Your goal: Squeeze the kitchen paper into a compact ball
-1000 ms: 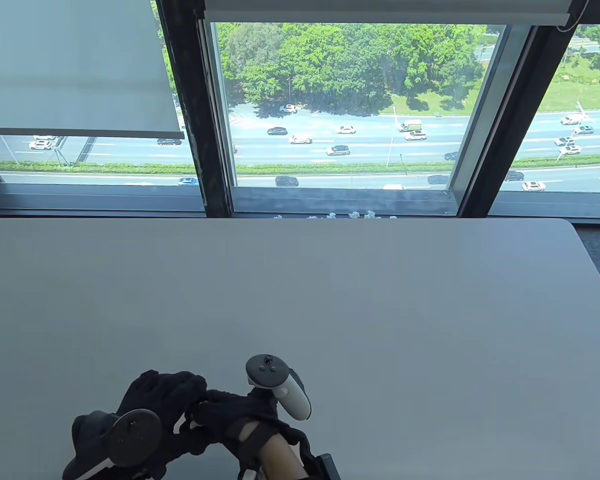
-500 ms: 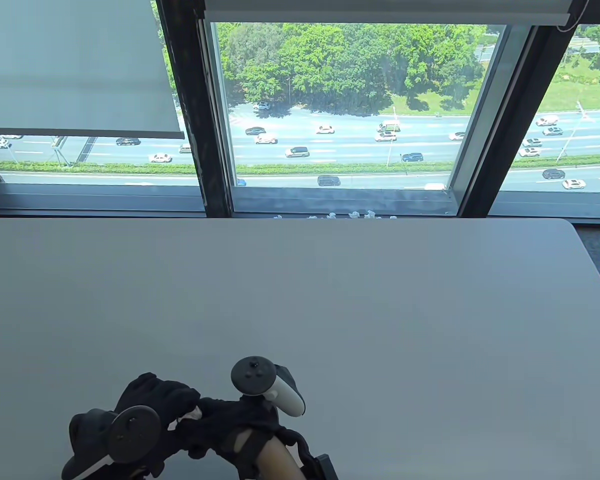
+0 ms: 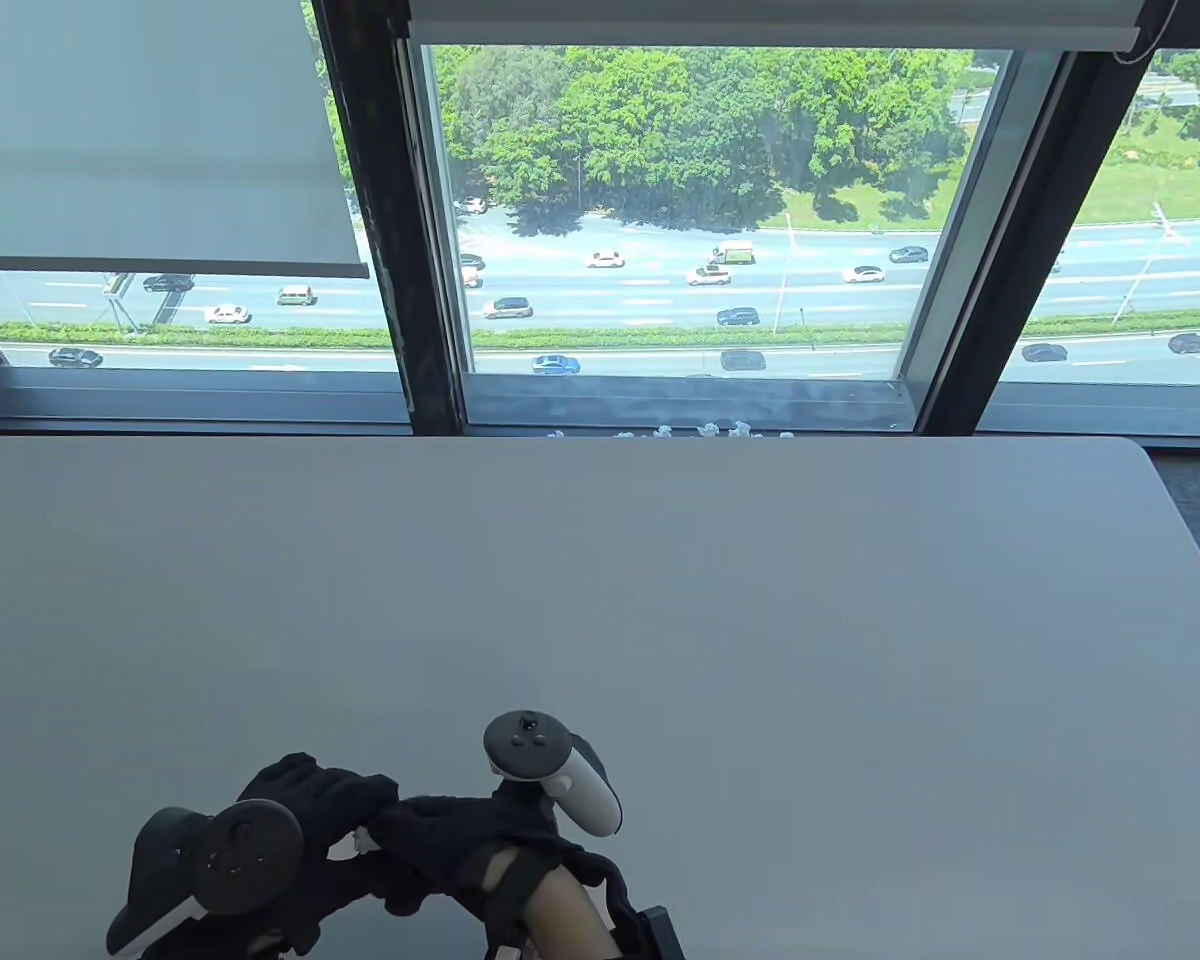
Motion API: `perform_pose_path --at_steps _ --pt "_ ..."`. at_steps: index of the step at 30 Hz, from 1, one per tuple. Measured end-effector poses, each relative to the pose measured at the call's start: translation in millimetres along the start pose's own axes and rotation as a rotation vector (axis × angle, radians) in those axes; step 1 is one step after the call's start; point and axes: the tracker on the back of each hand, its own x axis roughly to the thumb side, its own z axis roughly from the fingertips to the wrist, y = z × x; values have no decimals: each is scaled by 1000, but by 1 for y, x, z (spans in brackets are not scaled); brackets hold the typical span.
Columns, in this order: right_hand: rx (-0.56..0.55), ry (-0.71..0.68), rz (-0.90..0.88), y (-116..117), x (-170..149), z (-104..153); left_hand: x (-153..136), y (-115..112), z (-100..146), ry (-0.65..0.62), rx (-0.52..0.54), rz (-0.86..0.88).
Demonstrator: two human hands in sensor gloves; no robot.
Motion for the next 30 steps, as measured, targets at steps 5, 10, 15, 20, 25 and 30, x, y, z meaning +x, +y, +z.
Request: perform_pose_path --at_steps 5,10,15,20,25,30 --pt "43 23 206 17 9 -5 11 -5 2 -32 0 -72" --pt "100 27 148 19 -1 -8 17 -13 2 -112 -69 -99" --pt "148 8 95 18 -7 -10 18 -14 2 -147 -107 -79" --pt "13 0 142 3 0 -3 10 -12 -3 -112 -144 -7" --pt "-486 209 452 -32 16 13 -11 -5 -7 18 -91 92" --pt "-535 628 939 -62 16 -20 -27 -7 -16 104 -146 181"
